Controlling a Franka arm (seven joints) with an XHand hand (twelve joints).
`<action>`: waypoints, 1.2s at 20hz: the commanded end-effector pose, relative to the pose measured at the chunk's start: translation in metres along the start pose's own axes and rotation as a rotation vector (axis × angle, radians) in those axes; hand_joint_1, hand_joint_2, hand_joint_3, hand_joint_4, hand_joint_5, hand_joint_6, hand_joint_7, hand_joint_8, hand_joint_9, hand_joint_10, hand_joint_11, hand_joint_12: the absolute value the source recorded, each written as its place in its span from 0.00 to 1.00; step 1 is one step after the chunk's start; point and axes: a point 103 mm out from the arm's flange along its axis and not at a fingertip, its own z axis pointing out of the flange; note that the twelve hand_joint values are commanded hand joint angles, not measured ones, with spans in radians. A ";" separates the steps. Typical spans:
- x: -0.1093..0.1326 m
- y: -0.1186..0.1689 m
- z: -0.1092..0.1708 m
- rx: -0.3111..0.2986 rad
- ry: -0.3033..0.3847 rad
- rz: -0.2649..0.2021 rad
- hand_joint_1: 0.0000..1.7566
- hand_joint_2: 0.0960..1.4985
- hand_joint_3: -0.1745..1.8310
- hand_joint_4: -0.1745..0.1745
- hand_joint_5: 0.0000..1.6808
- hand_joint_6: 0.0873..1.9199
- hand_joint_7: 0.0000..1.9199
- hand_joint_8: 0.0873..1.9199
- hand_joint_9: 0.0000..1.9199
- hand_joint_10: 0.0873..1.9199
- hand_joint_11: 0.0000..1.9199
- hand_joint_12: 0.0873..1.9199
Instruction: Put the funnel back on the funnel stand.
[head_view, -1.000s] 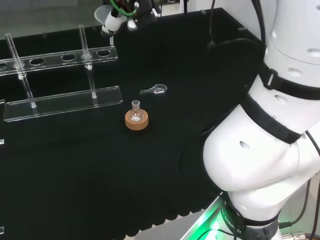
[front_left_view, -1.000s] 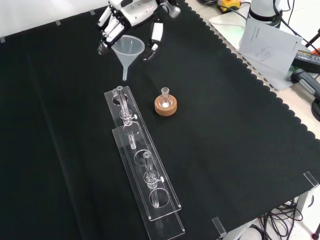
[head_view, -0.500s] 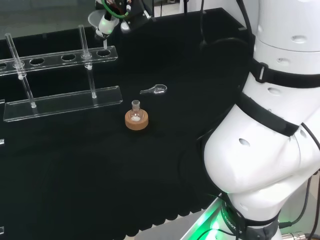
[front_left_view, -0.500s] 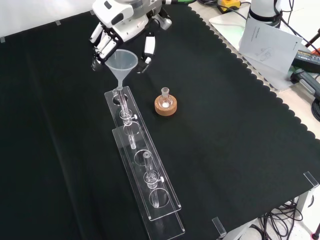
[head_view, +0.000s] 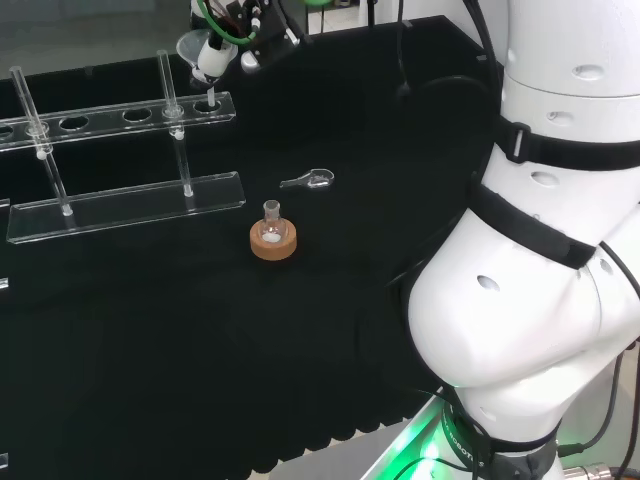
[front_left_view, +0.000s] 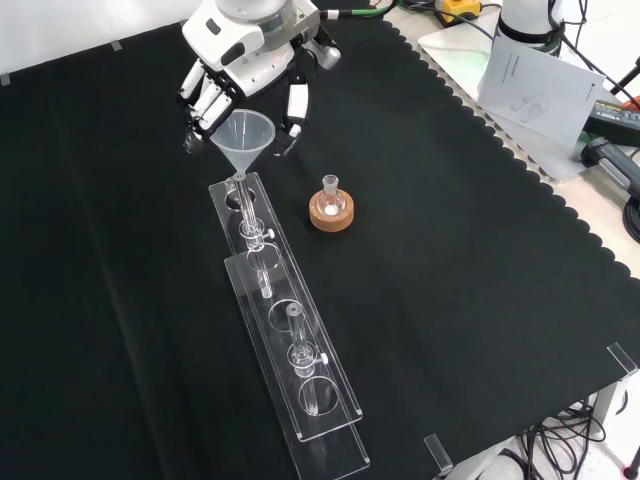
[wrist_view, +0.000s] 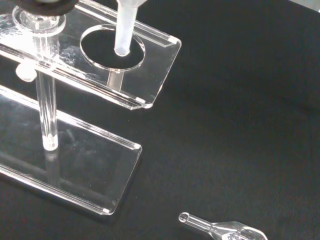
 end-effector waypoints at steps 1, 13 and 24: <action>0.001 0.005 0.005 0.015 -0.001 -0.004 0.43 0.51 0.34 0.33 0.33 0.00 0.28 0.35 0.48 0.26 0.26 0.67; 0.009 0.015 0.033 0.108 0.012 -0.055 0.39 0.45 0.32 0.34 0.19 0.00 0.09 0.34 0.27 0.29 0.19 0.70; 0.002 -0.022 0.018 -0.006 0.042 -0.043 0.27 0.41 0.19 0.39 0.06 0.00 0.00 0.14 0.05 0.39 0.06 0.77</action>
